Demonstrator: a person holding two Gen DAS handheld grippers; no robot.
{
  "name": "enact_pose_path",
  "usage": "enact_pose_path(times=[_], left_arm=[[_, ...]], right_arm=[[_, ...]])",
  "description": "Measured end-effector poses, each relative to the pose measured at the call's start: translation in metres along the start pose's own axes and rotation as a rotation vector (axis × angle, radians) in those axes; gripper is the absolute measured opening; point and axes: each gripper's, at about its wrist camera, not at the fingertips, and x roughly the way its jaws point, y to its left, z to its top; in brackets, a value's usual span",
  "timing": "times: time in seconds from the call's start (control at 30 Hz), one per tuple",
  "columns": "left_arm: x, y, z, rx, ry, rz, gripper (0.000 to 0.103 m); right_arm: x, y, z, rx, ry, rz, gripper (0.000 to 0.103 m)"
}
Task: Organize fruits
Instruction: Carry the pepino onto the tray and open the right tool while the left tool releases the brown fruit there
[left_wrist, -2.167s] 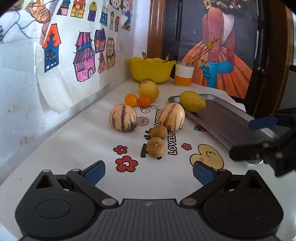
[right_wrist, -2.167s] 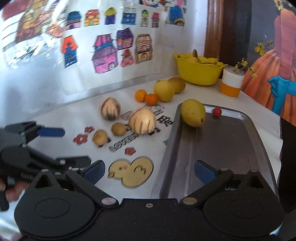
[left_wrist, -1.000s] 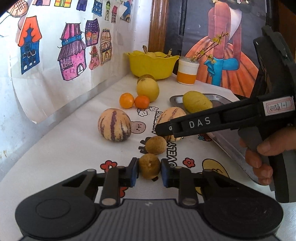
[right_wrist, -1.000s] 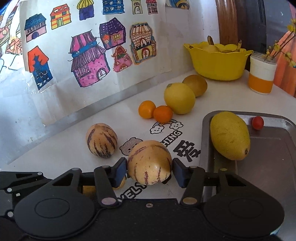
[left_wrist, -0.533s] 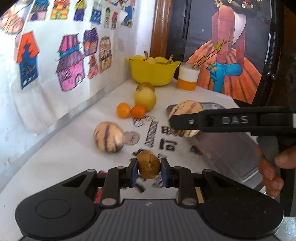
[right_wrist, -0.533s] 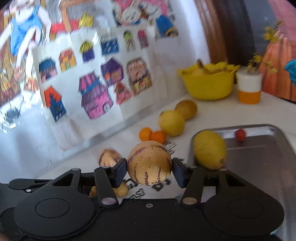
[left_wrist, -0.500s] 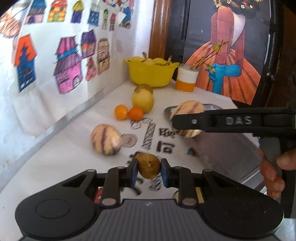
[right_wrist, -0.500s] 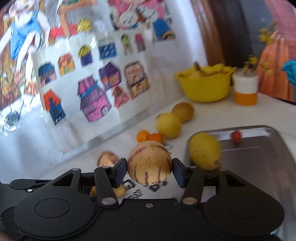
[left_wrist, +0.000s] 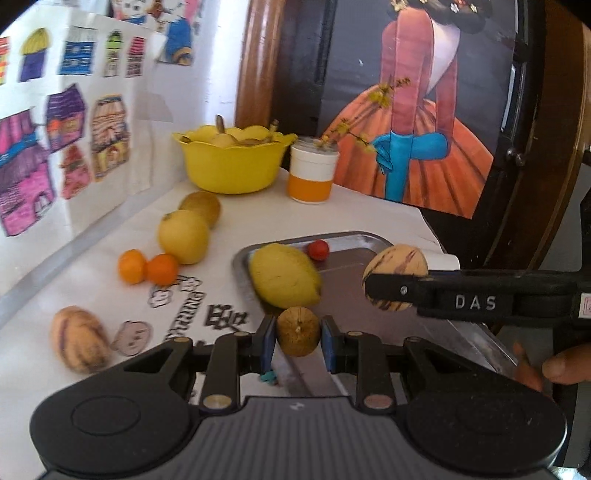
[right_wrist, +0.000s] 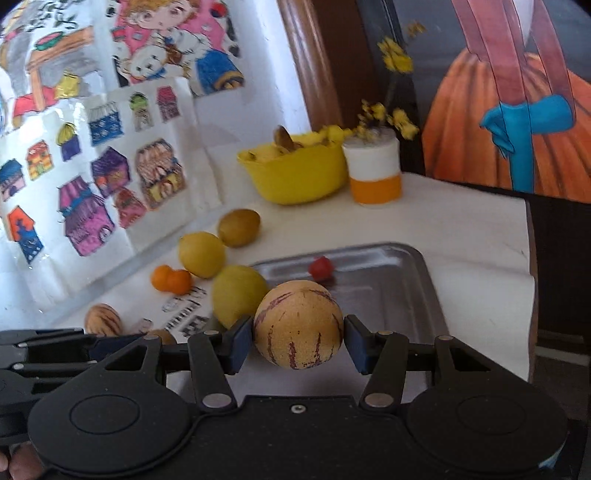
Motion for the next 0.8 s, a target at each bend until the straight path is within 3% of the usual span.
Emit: enact_pose_path(times=[0.37,0.8], left_arm=[[0.030,-0.013,-0.005,0.030,0.058,-0.009,0.029],[0.036,-0.011,-0.011,0.017,0.092,-0.026,0.033]], right_arm=[[0.012,-0.013,-0.003,-0.056,0.045,-0.047,0.055],[0.017,-0.007,-0.007,-0.097,0.071,-0.081,0.056]])
